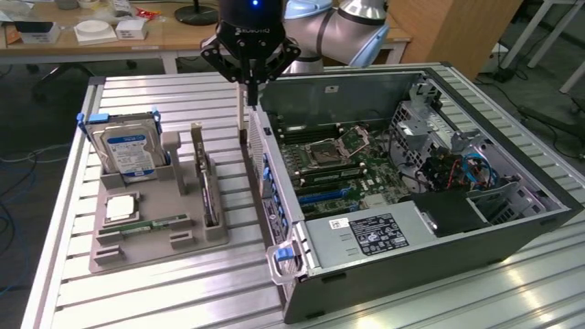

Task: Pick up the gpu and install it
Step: 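Reach for the gpu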

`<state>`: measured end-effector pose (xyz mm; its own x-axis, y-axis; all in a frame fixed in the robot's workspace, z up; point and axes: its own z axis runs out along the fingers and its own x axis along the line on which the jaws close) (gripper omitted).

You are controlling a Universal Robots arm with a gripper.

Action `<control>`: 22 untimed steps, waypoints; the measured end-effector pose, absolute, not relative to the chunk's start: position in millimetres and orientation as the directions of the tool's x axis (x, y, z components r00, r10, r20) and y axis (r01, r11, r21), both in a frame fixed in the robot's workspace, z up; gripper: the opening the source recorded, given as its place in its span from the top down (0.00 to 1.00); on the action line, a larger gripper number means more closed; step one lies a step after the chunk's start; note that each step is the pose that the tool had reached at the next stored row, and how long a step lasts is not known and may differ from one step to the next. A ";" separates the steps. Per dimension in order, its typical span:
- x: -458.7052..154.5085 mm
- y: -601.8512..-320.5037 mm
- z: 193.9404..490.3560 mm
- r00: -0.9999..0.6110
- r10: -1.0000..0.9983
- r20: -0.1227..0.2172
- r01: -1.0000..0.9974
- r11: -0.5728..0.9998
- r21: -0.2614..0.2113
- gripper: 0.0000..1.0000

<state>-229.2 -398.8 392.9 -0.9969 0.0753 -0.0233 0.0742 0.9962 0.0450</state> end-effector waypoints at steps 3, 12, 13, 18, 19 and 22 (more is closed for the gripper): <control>-231.2 -398.8 392.8 -0.997 0.075 -0.023 0.074 0.996 0.045 0.90; -237.3 -398.8 392.8 -0.997 0.075 -0.023 0.074 0.996 0.045 0.90; -238.0 -398.8 392.7 -0.997 0.075 -0.023 0.074 0.996 0.045 0.90; -241.4 -398.8 392.7 -0.997 0.075 -0.023 0.074 0.996 0.045 0.90; -242.1 -398.8 392.7 -0.997 0.075 -0.023 0.074 0.996 0.045 0.90; -244.2 -398.8 392.6 -0.997 0.075 -0.023 0.074 0.996 0.045 0.90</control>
